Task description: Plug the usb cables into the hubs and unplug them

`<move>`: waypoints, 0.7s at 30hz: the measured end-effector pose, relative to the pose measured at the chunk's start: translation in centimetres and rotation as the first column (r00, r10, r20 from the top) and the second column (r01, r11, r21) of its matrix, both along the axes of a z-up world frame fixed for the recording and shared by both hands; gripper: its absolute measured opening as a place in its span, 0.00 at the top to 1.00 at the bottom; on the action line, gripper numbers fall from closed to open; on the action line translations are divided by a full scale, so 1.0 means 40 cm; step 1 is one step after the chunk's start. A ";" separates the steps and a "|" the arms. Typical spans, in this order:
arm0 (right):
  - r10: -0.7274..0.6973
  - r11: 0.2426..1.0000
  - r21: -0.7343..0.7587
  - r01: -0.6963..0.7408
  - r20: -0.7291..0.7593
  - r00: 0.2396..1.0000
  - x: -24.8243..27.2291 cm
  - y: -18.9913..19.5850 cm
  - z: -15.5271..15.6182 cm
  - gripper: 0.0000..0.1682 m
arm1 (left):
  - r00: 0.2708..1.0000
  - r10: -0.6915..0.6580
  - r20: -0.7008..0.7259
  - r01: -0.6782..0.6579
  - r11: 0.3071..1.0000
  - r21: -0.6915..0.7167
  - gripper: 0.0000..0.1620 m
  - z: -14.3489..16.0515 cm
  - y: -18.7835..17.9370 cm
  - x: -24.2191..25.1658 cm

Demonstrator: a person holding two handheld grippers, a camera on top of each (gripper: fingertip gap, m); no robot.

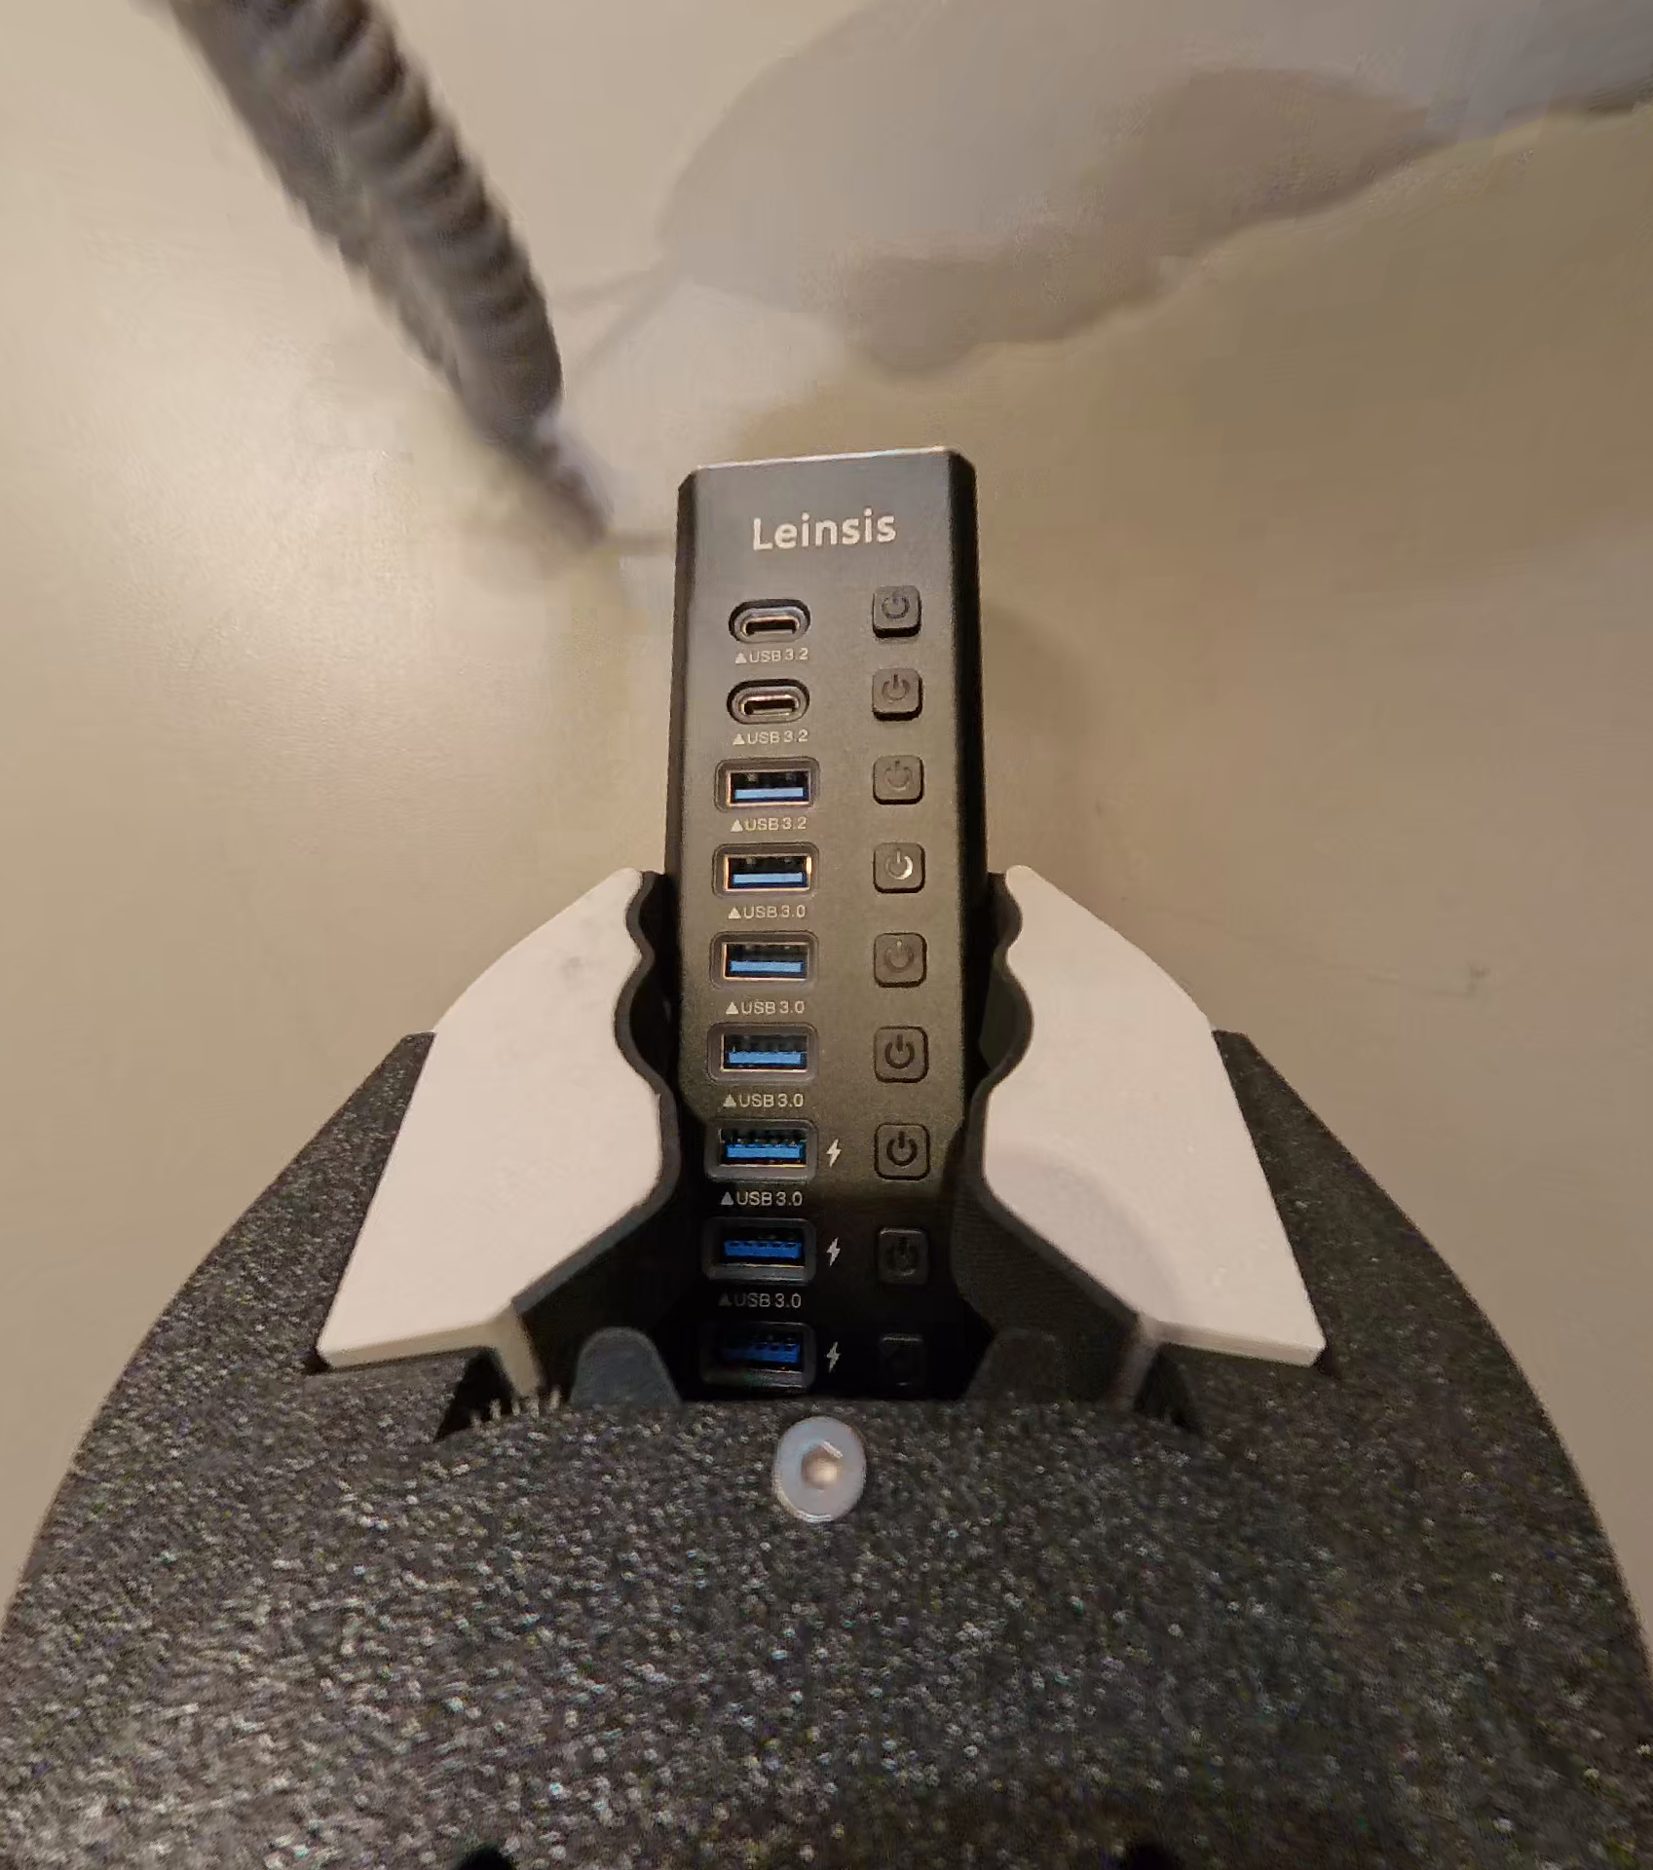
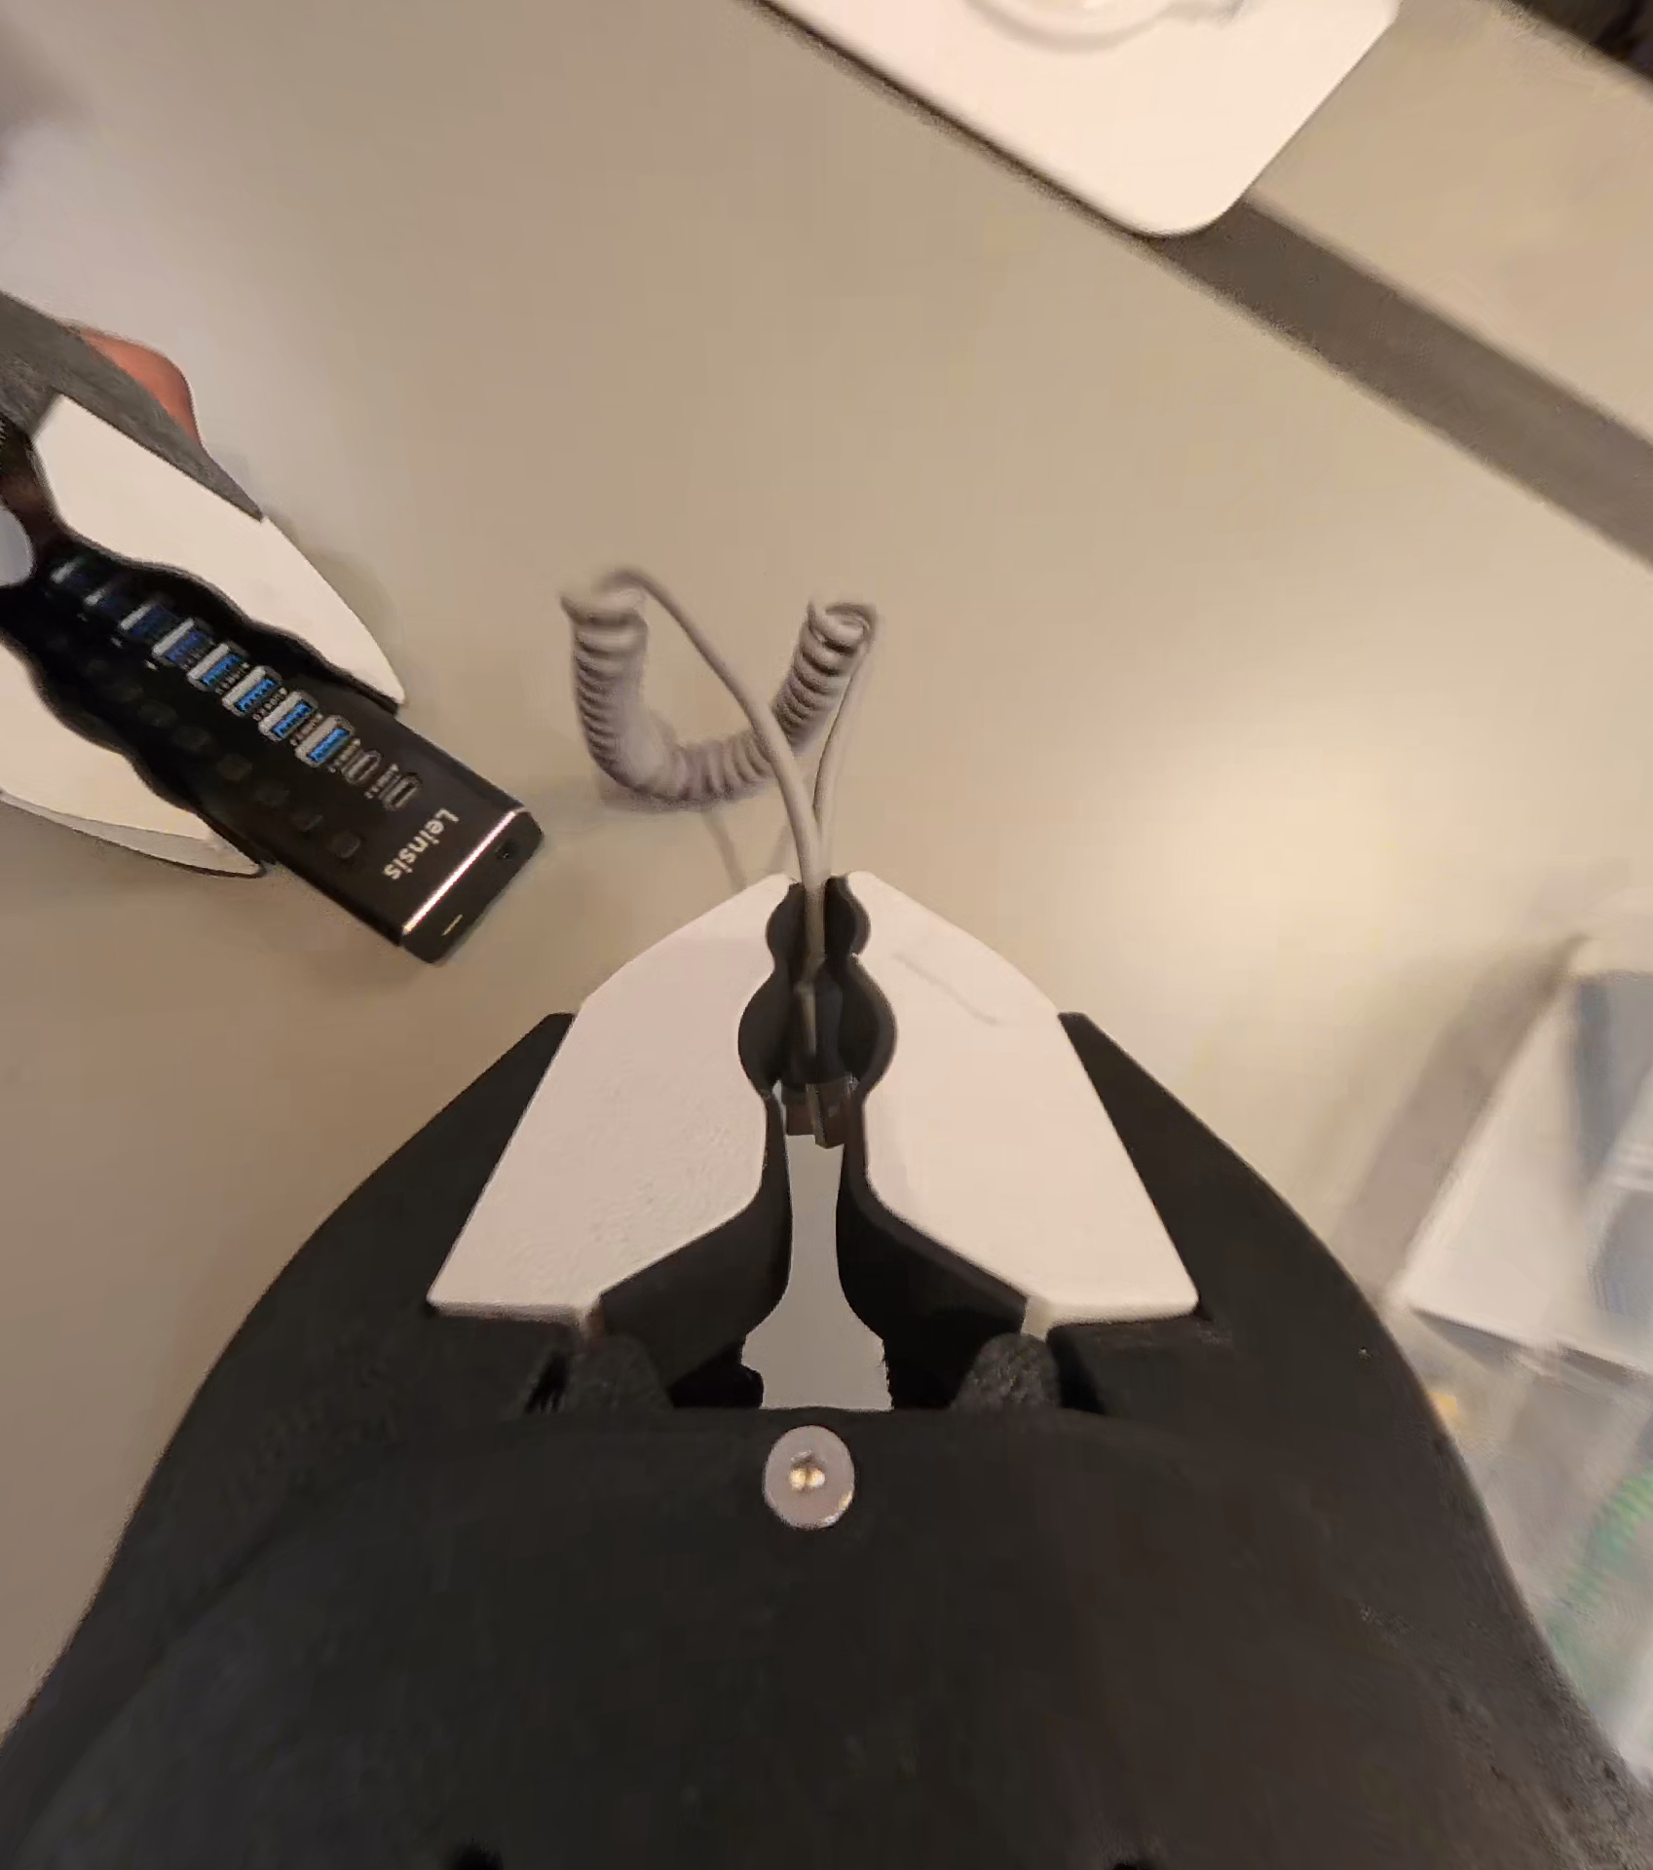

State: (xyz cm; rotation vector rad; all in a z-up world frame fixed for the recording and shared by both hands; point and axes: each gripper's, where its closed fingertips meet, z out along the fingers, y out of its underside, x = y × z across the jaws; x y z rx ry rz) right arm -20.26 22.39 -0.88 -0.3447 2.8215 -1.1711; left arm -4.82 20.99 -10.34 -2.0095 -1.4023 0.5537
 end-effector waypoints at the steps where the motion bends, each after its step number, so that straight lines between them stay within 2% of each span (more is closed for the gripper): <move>1: -0.015 0.999 -0.028 0.015 -0.007 1.000 -0.020 0.015 0.033 0.99 | 1.000 0.000 0.000 0.000 1.000 0.000 0.63 0.000 0.000 0.000; 9: -0.255 0.946 -0.225 0.231 -0.083 0.963 -0.286 0.213 0.296 0.98 | 1.000 0.001 0.000 -0.001 1.000 0.003 0.63 0.000 0.000 -0.001; 12: -0.380 0.908 -0.242 0.342 -0.137 0.915 -0.402 0.299 0.335 0.99 | 1.000 0.002 0.000 -0.002 1.000 0.003 0.63 0.000 -0.001 -0.001; 15: -0.494 0.868 -0.176 0.464 -0.215 0.843 -0.510 0.374 0.289 0.98 | 1.000 0.002 0.000 -0.002 1.000 0.004 0.63 0.000 -0.001 -0.002; 17: -0.548 0.835 -0.102 0.540 -0.230 0.804 -0.564 0.413 0.221 0.98 | 1.000 0.004 0.000 -0.004 1.000 0.002 0.63 0.000 -0.001 -0.002; 21: -0.550 0.800 0.133 0.585 -0.226 0.804 -0.612 0.430 -0.003 0.98 | 1.000 0.007 -0.001 -0.007 1.000 0.000 0.63 0.000 -0.003 -0.003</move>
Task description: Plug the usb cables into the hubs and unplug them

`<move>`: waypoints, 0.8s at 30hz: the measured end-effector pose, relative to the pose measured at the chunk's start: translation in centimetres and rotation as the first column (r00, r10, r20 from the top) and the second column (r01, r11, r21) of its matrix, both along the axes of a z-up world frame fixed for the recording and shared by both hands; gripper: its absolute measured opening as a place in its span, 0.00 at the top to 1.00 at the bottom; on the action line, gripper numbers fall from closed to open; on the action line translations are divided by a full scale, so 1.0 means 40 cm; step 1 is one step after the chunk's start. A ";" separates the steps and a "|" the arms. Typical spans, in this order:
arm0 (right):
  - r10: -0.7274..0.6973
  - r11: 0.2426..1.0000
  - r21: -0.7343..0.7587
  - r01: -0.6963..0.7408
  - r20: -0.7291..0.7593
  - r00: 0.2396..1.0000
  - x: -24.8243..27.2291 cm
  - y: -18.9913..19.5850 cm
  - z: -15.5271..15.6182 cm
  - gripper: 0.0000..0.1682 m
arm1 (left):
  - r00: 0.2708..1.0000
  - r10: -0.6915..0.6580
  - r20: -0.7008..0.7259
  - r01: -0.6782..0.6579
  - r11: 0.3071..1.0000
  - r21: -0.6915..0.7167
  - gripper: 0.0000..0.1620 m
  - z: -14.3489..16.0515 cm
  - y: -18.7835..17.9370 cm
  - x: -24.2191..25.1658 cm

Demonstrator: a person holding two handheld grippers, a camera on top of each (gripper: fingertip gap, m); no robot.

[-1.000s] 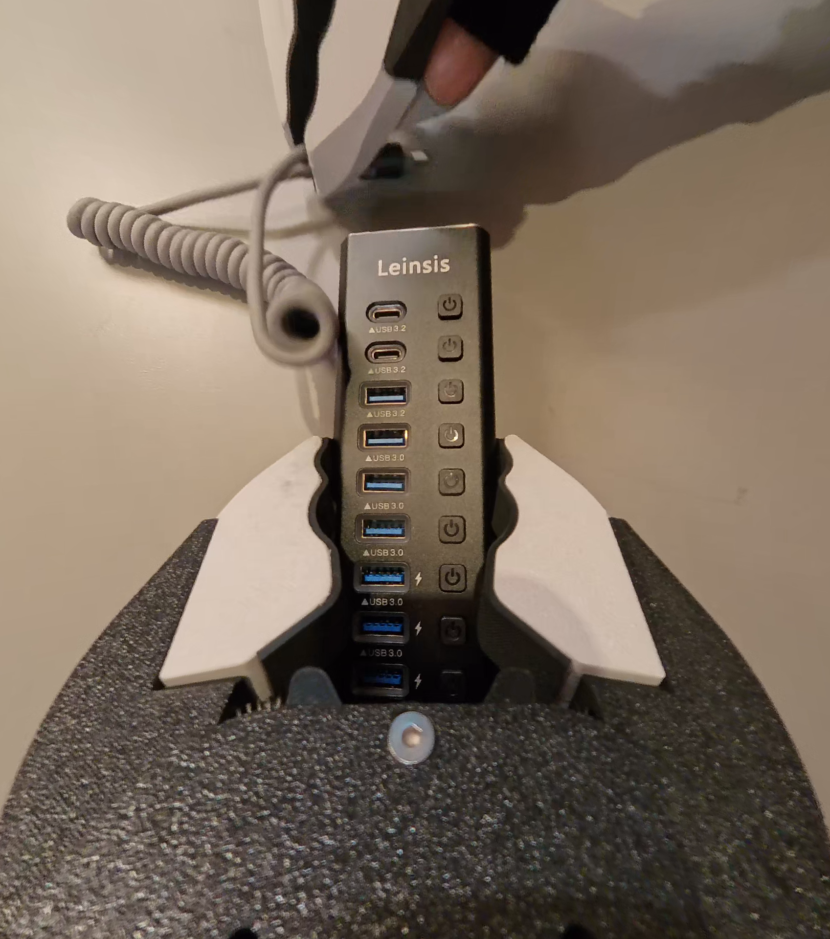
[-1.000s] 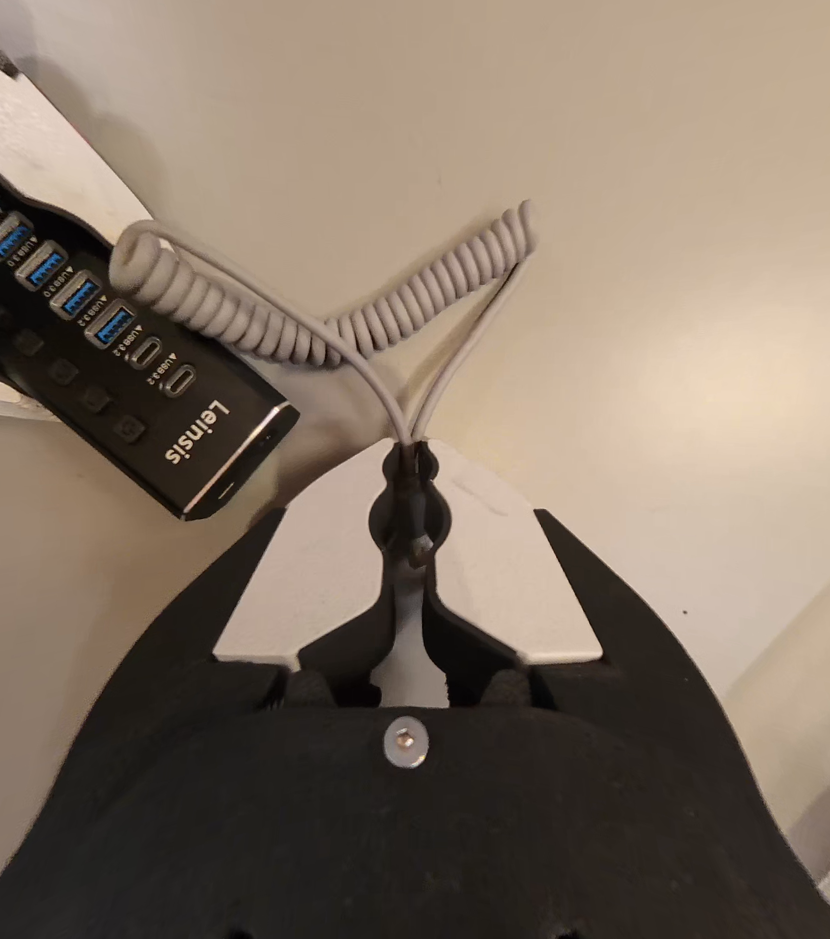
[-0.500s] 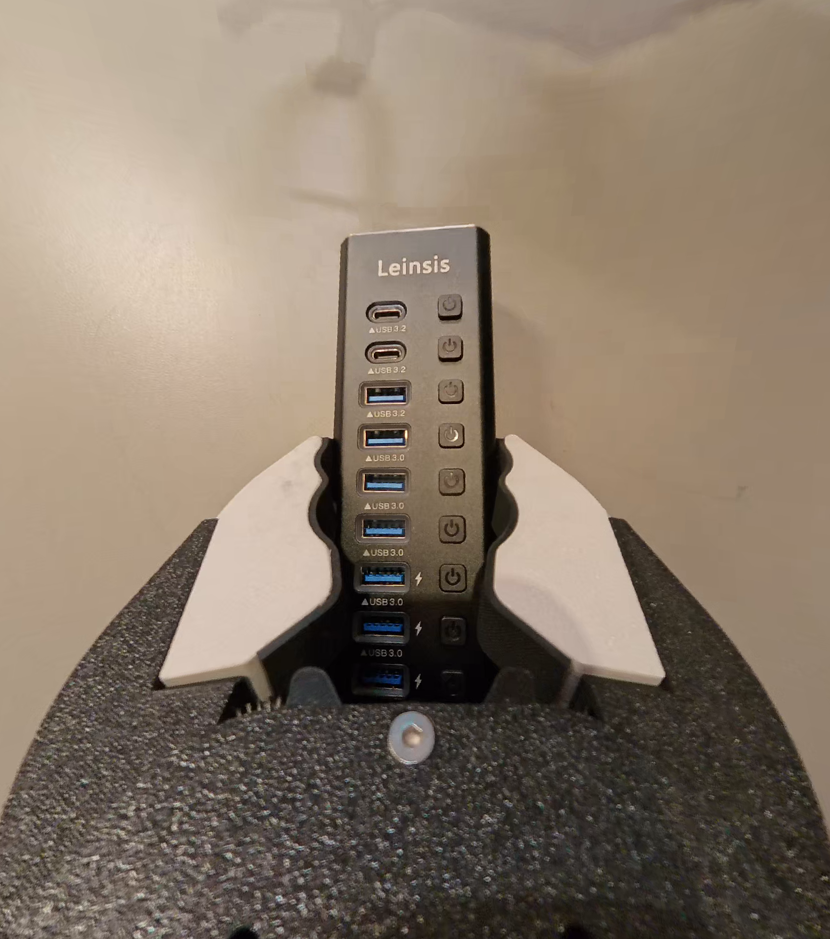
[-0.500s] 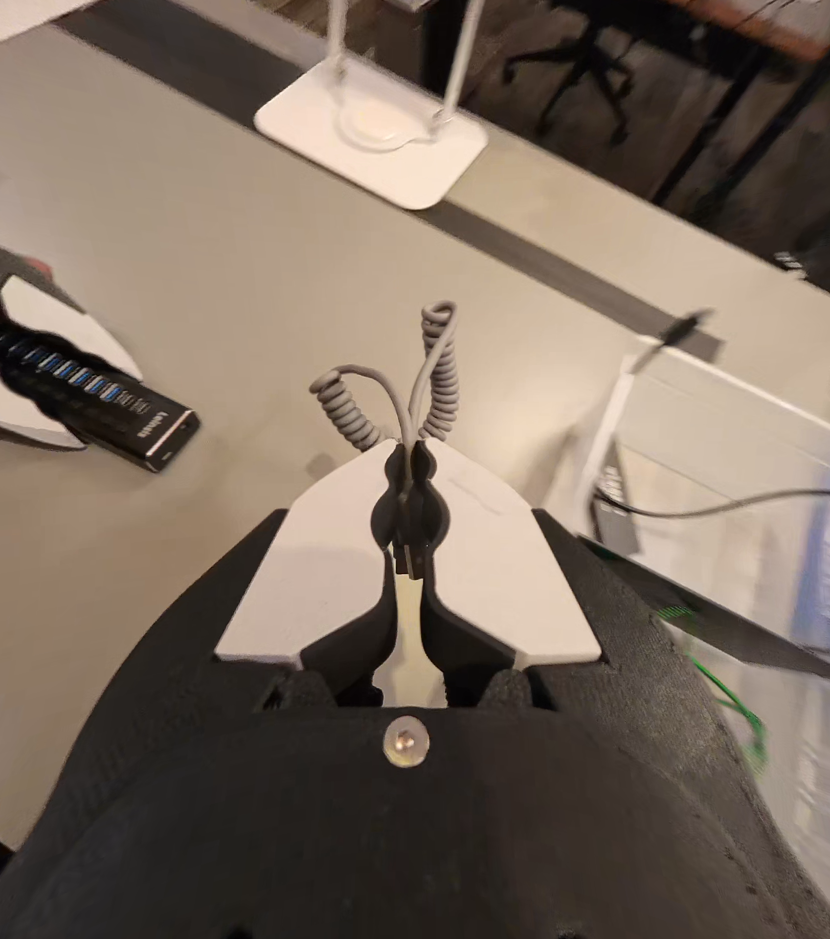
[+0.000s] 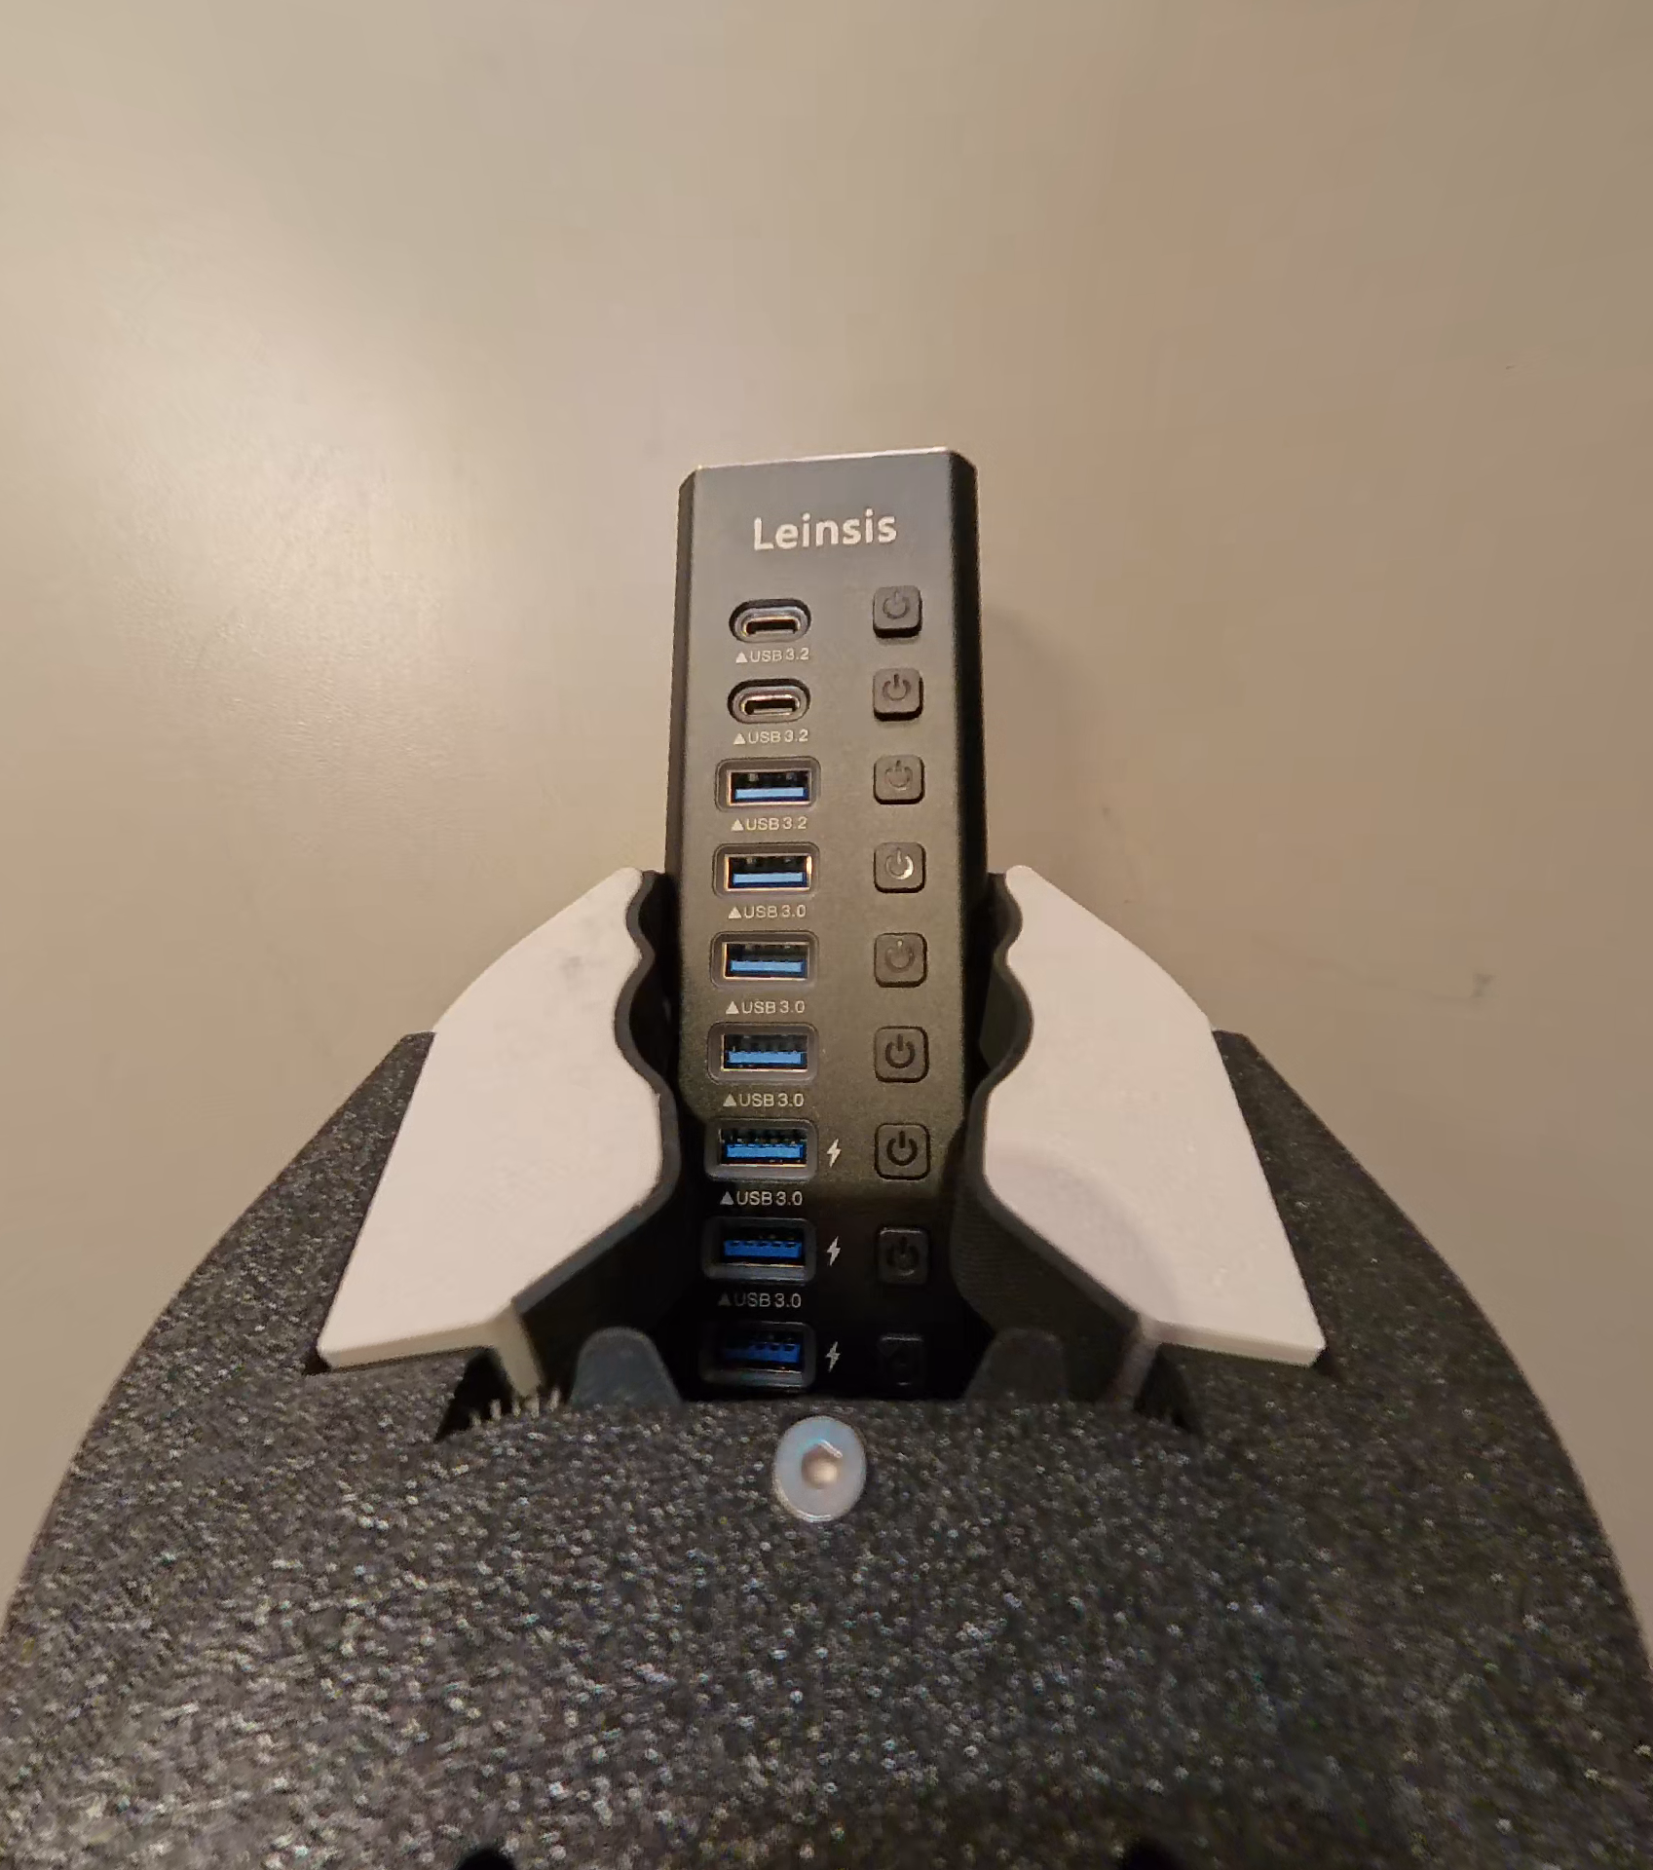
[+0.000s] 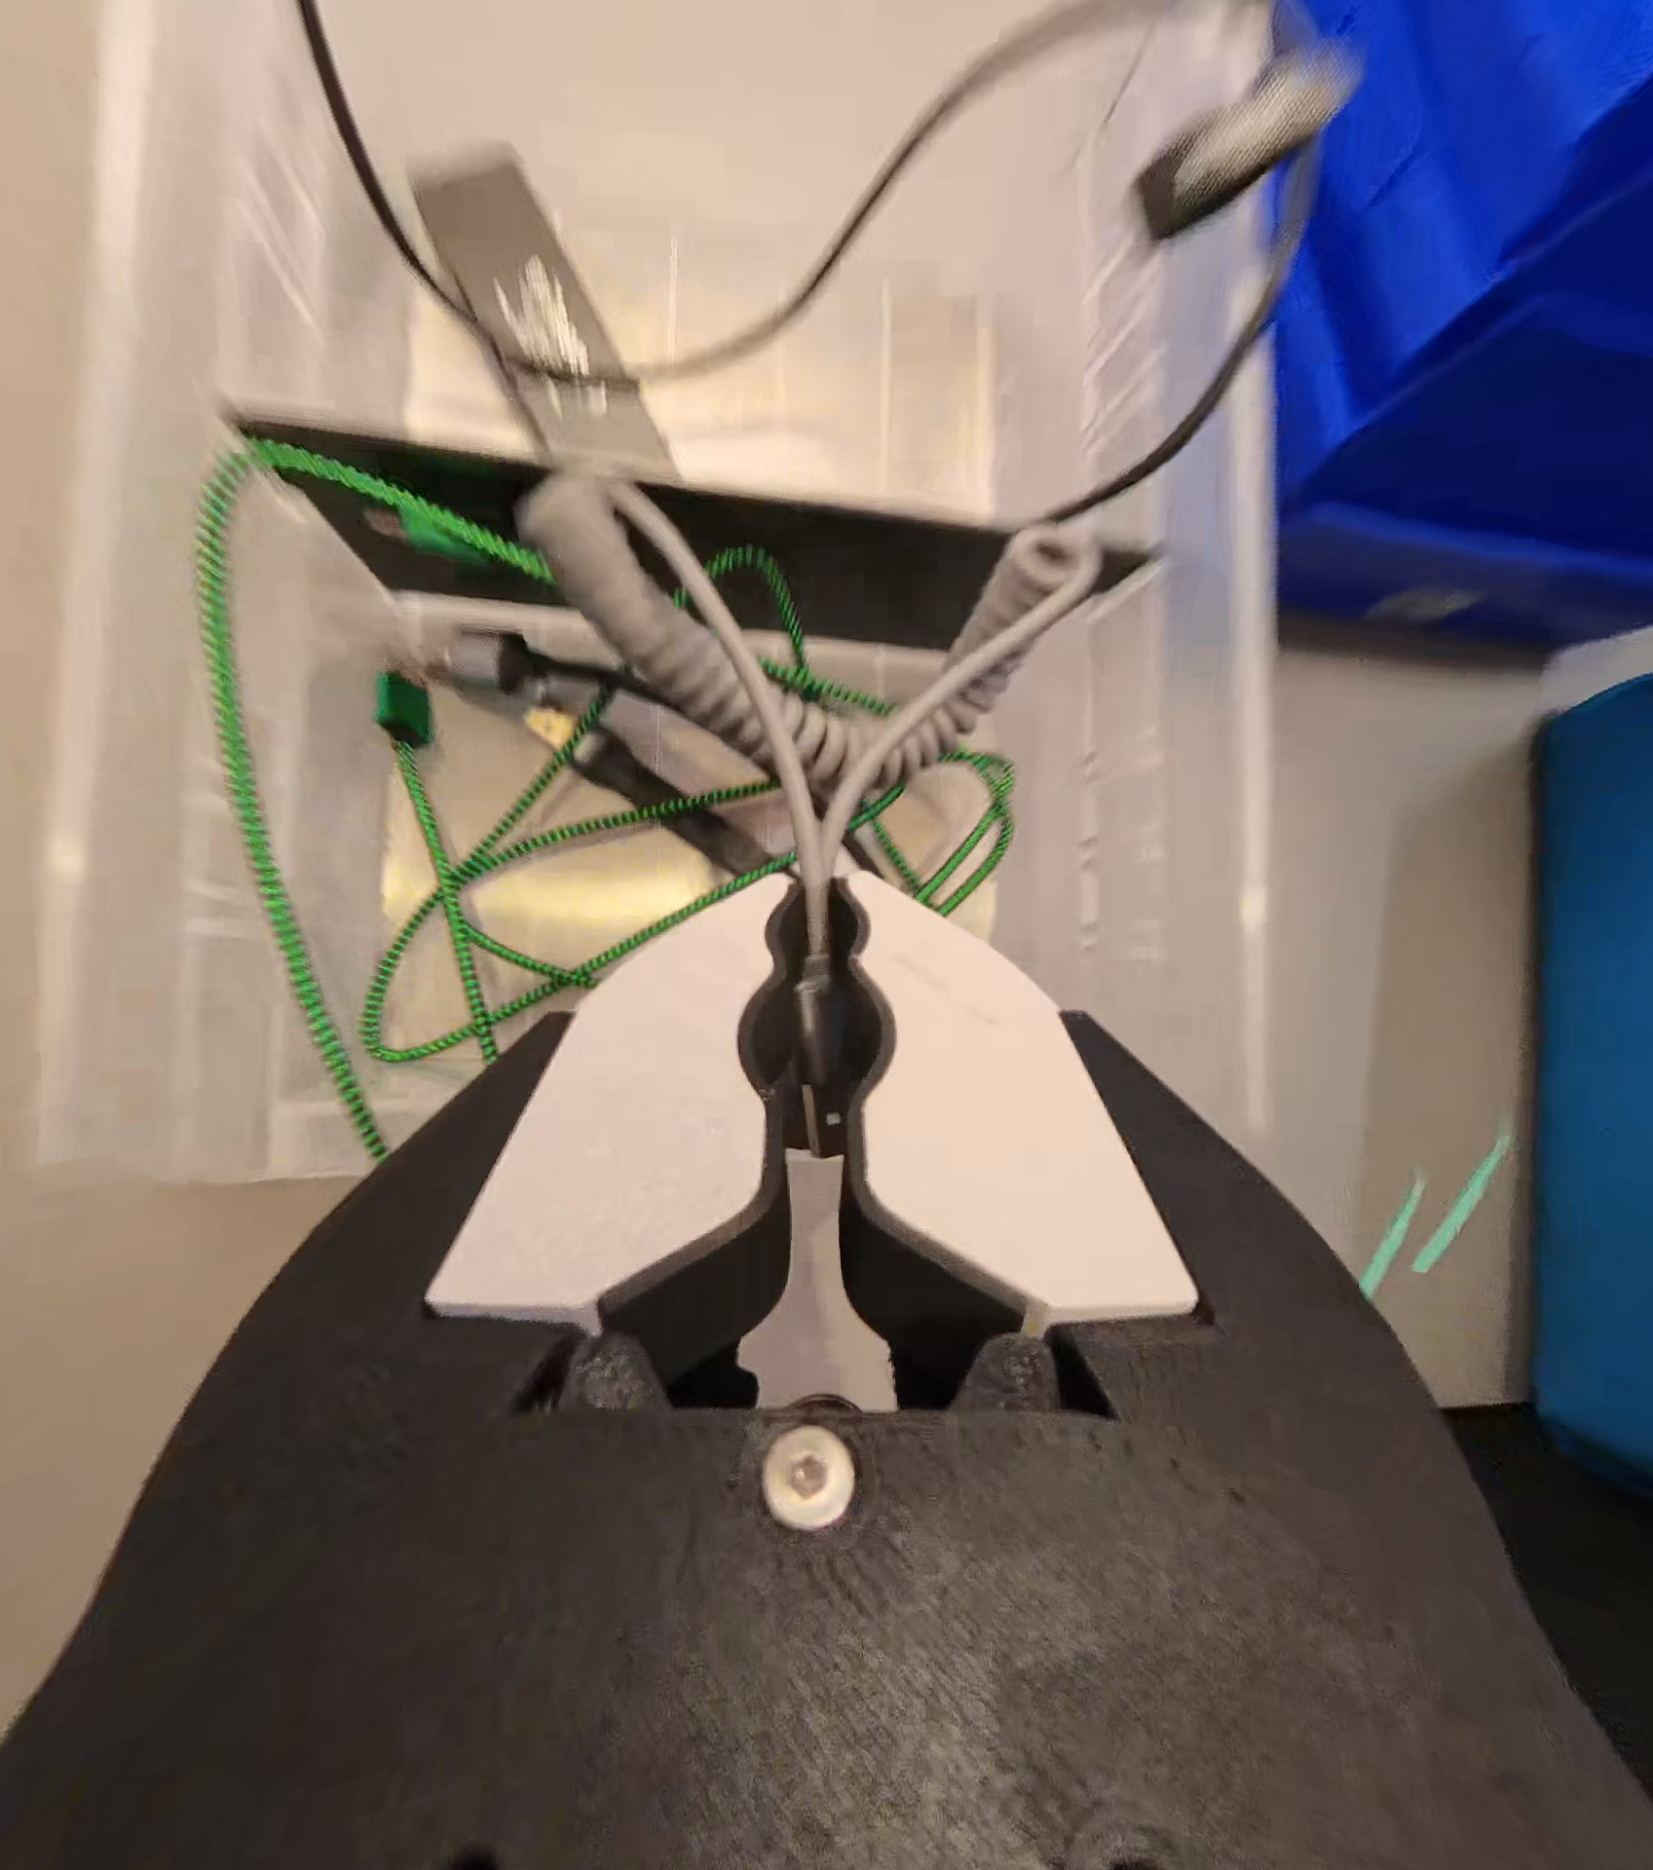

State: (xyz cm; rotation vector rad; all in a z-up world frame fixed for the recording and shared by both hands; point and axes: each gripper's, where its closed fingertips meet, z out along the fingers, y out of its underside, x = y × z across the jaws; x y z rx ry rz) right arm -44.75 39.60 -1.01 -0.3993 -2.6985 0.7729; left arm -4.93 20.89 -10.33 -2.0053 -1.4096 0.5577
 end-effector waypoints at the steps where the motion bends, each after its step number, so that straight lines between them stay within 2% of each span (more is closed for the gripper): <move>1: 0.000 0.999 0.050 -0.002 0.030 1.000 -0.001 -0.001 -0.052 0.98 | 1.000 0.000 0.000 0.000 1.000 0.000 0.63 0.000 0.000 0.000; 2: 0.004 0.997 0.081 -0.007 0.042 0.999 0.000 -0.004 -0.085 0.97 | 1.000 0.000 0.000 0.000 1.000 -0.002 0.63 0.000 0.000 0.000; 4: 0.018 0.998 0.062 -0.022 0.051 0.999 0.011 -0.021 -0.097 0.95 | 1.000 0.004 -0.001 -0.004 1.000 -0.005 0.63 0.000 -0.001 0.000; 10: 0.091 0.987 -0.139 -0.083 0.051 0.995 0.044 -0.060 0.031 0.79 | 1.000 0.012 0.000 -0.012 1.000 0.003 0.63 0.001 -0.003 0.000; 15: 0.245 0.946 -0.207 -0.250 -0.049 0.968 0.130 -0.102 0.123 0.74 | 1.000 0.012 0.002 -0.012 1.000 0.015 0.63 0.002 -0.003 0.000; 17: 0.362 0.900 -0.227 -0.373 -0.089 0.928 0.210 -0.142 0.137 0.74 | 1.000 0.010 0.004 -0.010 1.000 0.022 0.63 0.002 -0.002 0.002; 19: 0.506 0.821 -0.254 -0.511 -0.091 0.858 0.322 -0.191 0.133 0.74 | 1.000 0.007 0.006 -0.008 0.999 0.036 0.63 0.003 0.000 0.004; 24: 0.806 0.573 -0.324 -0.753 0.057 0.589 0.634 -0.288 0.039 0.70 | 1.000 0.004 0.014 -0.005 0.997 0.073 0.63 0.006 0.006 0.010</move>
